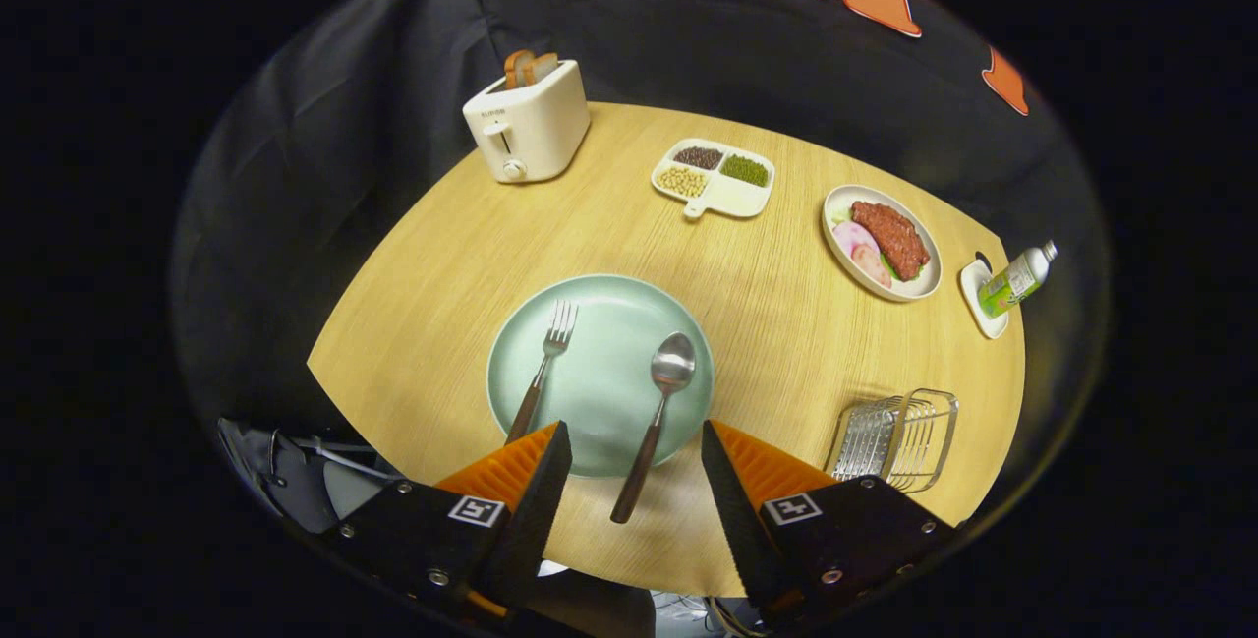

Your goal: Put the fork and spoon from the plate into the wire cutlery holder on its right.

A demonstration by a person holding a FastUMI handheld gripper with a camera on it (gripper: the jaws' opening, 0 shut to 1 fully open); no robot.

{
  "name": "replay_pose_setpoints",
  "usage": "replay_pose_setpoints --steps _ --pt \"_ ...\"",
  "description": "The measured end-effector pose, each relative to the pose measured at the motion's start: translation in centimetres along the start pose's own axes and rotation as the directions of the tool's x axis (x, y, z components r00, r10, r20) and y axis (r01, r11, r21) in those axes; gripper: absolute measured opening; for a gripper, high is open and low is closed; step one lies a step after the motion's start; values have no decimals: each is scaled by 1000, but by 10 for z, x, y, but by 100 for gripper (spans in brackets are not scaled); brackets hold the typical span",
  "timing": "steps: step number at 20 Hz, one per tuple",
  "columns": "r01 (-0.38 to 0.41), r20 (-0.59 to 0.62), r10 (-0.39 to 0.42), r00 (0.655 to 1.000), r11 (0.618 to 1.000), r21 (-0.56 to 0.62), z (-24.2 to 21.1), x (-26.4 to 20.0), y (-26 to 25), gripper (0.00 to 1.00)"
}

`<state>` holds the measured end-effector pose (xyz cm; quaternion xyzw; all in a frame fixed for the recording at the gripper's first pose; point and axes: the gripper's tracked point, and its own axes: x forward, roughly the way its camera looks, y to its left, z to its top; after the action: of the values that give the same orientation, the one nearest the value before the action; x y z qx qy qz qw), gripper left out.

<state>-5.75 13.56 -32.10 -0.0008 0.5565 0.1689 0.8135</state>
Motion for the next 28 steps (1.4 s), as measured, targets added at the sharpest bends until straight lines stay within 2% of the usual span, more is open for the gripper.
replay_pose_setpoints --steps 6,8,13,16,21,22,28 --pt "-29 -144 31 989 999 15 -12 34 9 61" --pt "-32 -176 38 984 999 37 -12 41 10 57" --pt "-13 -257 26 966 999 52 -16 59 7 44" --pt "28 -304 -7 953 998 64 -21 69 -3 37" --pt "41 -372 21 928 987 157 -23 86 -8 25" --pt "51 -375 15 927 985 165 -23 89 -9 20" --pt "94 -396 -15 918 979 179 -32 103 -9 17"
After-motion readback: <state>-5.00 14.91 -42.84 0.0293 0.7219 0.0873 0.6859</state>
